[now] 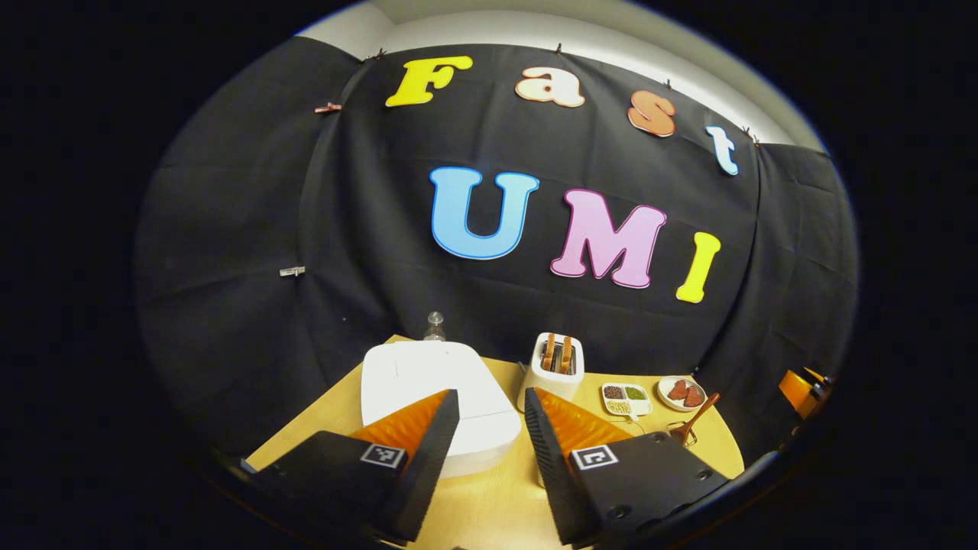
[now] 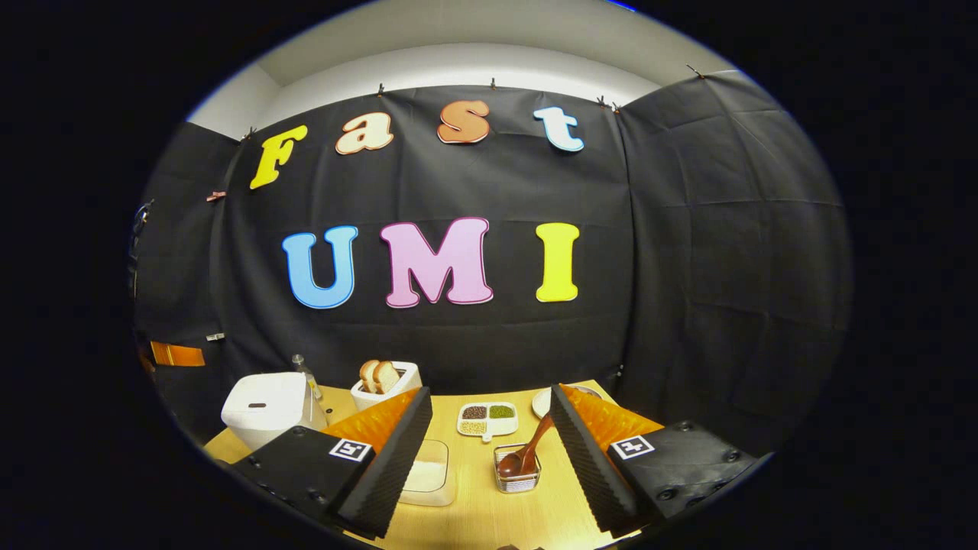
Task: Close the left gripper, press the button to open the rice cooker; take a wooden spoon from the chopstick holder with the right hand, scoop a spoonful of rice and pour it into the rice cooker, then put the wooden spoon back into the chopstick holder.
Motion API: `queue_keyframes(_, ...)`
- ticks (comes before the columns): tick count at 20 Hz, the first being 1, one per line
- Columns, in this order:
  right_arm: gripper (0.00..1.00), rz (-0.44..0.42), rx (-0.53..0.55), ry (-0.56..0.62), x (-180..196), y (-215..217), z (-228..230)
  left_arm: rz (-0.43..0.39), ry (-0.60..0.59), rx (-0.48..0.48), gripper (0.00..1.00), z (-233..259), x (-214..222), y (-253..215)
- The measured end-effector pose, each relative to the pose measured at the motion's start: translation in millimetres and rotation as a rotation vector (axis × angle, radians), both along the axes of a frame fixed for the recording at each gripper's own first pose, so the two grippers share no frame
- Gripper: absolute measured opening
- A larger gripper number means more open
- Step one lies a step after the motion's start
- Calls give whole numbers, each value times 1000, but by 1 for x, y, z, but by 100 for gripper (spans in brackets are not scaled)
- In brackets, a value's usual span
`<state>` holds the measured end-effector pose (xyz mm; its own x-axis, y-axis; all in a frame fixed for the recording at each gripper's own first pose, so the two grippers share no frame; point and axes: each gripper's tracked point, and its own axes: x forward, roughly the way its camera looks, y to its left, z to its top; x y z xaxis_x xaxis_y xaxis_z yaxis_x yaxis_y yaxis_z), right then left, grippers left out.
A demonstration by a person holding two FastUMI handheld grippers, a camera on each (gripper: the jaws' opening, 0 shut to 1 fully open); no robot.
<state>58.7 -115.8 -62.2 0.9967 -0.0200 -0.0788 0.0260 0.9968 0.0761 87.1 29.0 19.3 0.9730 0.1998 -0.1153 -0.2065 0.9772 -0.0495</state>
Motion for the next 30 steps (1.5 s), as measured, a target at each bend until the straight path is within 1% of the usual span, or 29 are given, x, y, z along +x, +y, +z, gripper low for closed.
queue_keyframes(1,97,-4,0,8,1,-3,-4,0,9,-14,61,-1,6,5)
queue_keyframes(2,96,-4,1,18,1,-5,-8,-10,26,-24,52,-6,12,8)
queue_keyframes(3,96,-5,2,27,1,-6,-12,-16,52,-31,48,-12,18,12)
queue_keyframes(4,96,-9,3,34,1,-8,-14,-10,71,-34,42,-18,24,19)
queue_keyframes(5,96,-12,5,39,1,-10,-15,-9,82,-41,39,-21,30,24)
queue_keyframes(6,96,-17,6,41,2,-13,-16,-3,96,-52,30,-25,37,31)
queue_keyframes(7,96,-21,4,44,1,-15,-17,1,105,-61,25,-27,44,36)
queue_keyframes(8,96,-26,4,50,1,-18,-18,6,111,-65,17,-30,49,40)
queue_keyframes(10,96,-32,8,61,-1,-22,-21,8,125,-70,9,-36,62,48)
queue_keyframes(12,96,-44,1,69,-2,-28,-24,2,141,-94,8,-43,73,53)
queue_keyframes(17,96,-72,-5,91,-4,-38,-30,-31,199,-63,6,-70,108,70)
queue_keyframes(20,96,-88,-7,102,-6,-41,-34,-3,231,-75,6,-89,123,88)
queue_keyframes(22,96,-98,-15,107,-7,-44,-36,-7,244,-65,6,-99,130,92)
queue_keyframes(27,96,-106,-2,120,-6,-45,-41,12,282,-83,6,-126,138,102)
queue_keyframes(30,96,-106,-2,125,-6,-45,-44,10,261,-97,6,-128,137,101)
